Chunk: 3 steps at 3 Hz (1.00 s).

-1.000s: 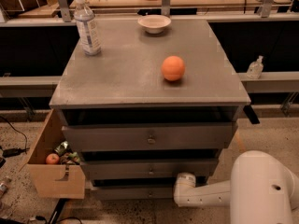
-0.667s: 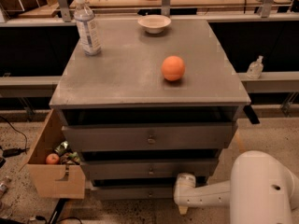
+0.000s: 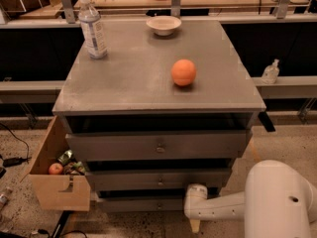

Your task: Open bottom drawer

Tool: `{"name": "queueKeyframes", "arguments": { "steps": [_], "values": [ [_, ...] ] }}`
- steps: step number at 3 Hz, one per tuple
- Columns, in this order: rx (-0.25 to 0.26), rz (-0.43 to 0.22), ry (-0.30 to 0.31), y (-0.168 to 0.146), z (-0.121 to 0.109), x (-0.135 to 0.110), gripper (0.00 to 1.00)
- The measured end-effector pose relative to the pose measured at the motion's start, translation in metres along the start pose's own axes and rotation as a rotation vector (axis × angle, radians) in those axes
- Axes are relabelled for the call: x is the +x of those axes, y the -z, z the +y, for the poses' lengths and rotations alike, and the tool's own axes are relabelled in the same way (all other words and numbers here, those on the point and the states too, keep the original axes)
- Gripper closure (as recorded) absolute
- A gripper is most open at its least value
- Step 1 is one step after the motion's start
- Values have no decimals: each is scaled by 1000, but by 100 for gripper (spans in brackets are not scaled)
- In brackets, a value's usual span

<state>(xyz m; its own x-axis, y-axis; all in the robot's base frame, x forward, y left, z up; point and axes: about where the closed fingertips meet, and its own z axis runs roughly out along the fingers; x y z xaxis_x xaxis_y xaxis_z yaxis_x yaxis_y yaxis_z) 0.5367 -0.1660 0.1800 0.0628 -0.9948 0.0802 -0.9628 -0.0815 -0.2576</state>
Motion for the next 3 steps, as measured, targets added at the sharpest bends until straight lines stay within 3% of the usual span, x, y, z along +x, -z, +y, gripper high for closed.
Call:
{"name": "queueKeyframes", "arguments": {
  "steps": [2, 3],
  "values": [
    [36, 1, -34, 14, 6, 3, 0],
    [57, -6, -53, 20, 12, 3, 18]
  ]
}}
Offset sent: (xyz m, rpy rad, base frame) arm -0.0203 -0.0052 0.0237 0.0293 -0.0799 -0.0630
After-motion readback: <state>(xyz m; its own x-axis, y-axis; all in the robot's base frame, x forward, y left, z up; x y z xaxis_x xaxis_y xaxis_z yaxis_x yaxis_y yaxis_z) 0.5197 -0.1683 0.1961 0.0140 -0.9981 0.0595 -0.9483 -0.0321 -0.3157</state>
